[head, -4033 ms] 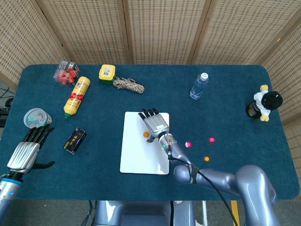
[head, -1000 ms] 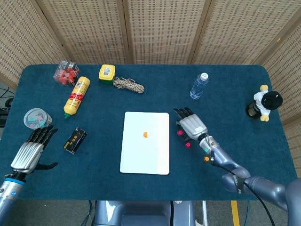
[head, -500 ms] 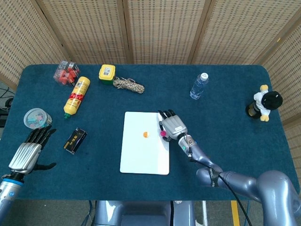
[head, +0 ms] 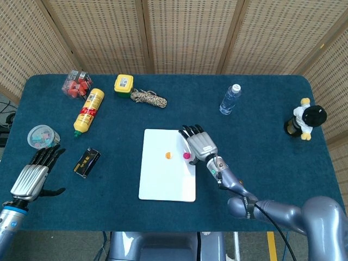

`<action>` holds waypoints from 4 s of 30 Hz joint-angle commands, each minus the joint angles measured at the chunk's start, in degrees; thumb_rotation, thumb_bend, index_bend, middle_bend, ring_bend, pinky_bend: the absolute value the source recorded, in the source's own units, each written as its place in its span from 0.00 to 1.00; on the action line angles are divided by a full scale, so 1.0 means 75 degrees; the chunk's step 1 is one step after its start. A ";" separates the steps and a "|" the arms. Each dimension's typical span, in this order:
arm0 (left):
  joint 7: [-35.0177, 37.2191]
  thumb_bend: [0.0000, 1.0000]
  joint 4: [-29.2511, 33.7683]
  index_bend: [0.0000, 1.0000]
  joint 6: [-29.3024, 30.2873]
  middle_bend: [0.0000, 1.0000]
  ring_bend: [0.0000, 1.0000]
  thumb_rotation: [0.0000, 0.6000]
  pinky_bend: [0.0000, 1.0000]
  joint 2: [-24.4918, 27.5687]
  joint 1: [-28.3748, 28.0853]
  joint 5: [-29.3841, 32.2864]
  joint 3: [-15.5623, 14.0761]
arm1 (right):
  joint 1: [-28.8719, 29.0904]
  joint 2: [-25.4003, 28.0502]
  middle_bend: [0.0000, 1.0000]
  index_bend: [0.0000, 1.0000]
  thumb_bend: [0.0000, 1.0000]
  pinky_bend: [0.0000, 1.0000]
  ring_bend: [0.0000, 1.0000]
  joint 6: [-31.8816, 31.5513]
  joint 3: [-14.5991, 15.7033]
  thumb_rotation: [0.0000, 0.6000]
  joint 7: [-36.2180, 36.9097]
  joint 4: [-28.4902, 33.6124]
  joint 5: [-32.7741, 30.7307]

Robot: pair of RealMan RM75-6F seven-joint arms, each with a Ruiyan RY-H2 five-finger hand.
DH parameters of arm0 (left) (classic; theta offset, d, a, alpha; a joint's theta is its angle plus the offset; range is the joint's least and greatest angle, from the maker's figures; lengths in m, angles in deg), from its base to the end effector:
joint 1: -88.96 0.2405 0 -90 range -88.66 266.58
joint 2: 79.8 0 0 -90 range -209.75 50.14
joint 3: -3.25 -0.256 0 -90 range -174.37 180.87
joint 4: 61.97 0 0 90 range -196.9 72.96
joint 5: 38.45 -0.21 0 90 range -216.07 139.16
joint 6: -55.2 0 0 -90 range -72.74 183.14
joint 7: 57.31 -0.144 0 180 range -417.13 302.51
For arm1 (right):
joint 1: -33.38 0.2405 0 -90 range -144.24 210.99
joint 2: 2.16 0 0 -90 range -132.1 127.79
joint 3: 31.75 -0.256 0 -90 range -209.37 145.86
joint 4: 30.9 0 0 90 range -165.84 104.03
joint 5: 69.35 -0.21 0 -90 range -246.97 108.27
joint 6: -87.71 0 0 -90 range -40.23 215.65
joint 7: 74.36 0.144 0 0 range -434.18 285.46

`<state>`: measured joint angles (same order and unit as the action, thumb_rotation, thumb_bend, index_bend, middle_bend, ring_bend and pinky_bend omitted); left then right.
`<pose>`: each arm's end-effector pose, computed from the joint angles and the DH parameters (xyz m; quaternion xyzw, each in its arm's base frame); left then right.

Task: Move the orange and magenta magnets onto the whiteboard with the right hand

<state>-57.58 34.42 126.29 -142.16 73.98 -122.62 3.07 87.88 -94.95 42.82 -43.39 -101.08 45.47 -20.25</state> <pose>-0.2868 0.2162 0.1247 -0.6711 -0.4295 -0.3474 0.4943 -0.1126 -0.3874 -0.0445 0.7783 -0.3728 0.3058 0.4021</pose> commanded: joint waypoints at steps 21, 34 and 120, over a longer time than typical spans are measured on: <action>-0.0076 0.00 0.0035 0.00 -0.0019 0.00 0.00 1.00 0.00 -0.0018 -0.0018 -0.0007 -0.0006 | -0.1527 0.0795 0.00 0.40 0.34 0.00 0.00 -0.0773 0.1129 1.00 0.1051 0.0343 0.1503; -0.0042 0.00 0.0046 0.00 -0.0044 0.00 0.00 1.00 0.00 0.0005 -0.0024 -0.0001 -0.0013 | -0.1769 0.0616 0.00 0.40 0.33 0.00 0.00 -0.0584 0.1190 1.00 0.1304 -0.0060 0.1690; 0.0062 0.00 0.0111 0.00 -0.0154 0.00 0.00 1.00 0.00 0.0082 -0.0043 0.0050 -0.0039 | -0.1803 0.1619 0.00 0.38 0.24 0.00 0.00 -0.1067 0.1493 1.00 0.1117 0.1515 0.1939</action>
<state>-57.11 35.25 125.14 -141.55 73.67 -122.26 2.78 76.40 -84.25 35.57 -34.17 -95.06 56.85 -8.23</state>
